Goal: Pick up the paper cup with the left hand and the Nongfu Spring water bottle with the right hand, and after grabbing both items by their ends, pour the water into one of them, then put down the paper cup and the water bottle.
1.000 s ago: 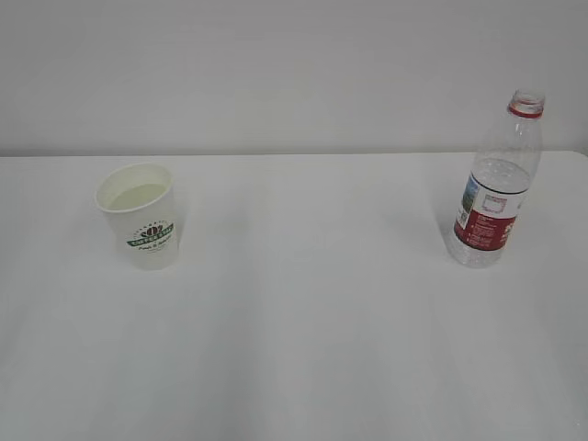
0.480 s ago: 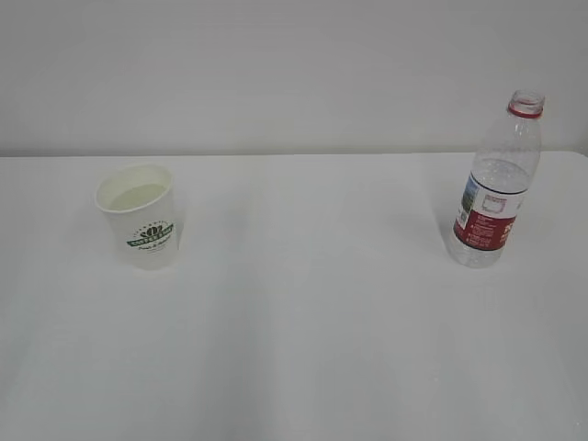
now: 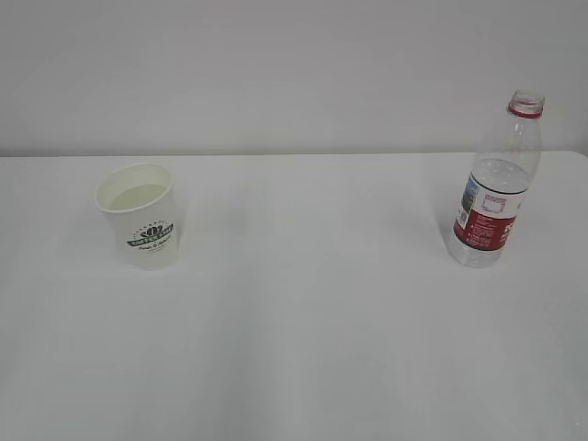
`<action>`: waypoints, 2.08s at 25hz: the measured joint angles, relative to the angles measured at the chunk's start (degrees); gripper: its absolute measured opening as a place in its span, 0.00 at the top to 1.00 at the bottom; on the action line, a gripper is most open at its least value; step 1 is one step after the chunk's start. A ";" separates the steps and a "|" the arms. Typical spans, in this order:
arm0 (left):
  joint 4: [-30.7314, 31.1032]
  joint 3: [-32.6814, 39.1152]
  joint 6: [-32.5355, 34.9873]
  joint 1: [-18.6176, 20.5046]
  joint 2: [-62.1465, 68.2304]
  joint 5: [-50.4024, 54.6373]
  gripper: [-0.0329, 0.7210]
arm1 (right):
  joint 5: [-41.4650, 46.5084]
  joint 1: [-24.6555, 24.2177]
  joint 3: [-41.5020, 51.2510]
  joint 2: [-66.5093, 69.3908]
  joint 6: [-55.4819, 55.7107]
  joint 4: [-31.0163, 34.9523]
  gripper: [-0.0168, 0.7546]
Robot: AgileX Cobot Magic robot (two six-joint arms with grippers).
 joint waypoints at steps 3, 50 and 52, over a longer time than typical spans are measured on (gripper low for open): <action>-1.13 -0.13 0.07 -0.15 -2.48 0.87 0.27 | 0.26 0.00 0.00 0.00 -1.22 1.13 0.22; -1.54 1.79 0.12 -0.15 -3.80 4.21 0.27 | 4.06 0.00 5.04 -6.10 -3.48 2.69 0.22; -1.54 1.79 0.12 -0.15 -3.80 4.21 0.27 | 3.50 0.00 5.40 -6.10 -3.48 2.59 0.22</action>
